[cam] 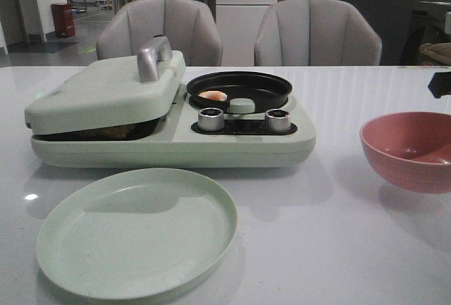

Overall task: Make breakfast with bread and shrimp
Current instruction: 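Carry the empty pink bowl back away from the pan and down, then lower the pink bowl onto the table and open the right gripper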

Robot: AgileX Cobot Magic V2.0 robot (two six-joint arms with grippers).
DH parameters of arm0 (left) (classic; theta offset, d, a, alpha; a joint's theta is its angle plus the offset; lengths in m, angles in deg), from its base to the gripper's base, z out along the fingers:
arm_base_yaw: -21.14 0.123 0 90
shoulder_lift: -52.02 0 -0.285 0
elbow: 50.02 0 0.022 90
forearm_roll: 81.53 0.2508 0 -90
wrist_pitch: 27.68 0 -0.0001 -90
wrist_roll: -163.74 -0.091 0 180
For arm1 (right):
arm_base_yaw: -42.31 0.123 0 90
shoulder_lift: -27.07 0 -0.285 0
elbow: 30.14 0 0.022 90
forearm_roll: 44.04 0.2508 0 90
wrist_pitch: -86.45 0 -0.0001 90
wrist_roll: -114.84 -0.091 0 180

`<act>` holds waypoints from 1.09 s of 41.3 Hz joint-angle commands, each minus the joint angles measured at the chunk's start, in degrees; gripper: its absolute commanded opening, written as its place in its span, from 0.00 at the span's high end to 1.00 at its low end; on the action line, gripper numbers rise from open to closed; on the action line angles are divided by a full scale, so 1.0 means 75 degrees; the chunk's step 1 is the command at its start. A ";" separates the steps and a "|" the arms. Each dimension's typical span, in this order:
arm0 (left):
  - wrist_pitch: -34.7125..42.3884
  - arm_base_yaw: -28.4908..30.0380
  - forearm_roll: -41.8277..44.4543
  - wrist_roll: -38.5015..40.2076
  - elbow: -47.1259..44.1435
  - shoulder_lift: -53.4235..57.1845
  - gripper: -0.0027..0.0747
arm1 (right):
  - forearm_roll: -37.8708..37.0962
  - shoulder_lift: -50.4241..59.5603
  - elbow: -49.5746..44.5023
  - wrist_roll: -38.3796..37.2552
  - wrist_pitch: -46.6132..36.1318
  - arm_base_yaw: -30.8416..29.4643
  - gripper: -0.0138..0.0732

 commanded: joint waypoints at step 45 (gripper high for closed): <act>0.0458 0.0007 -0.0213 0.0080 0.0196 0.0043 0.75 | -0.0166 0.4029 -0.0098 0.0559 0.0053 0.1812 0.30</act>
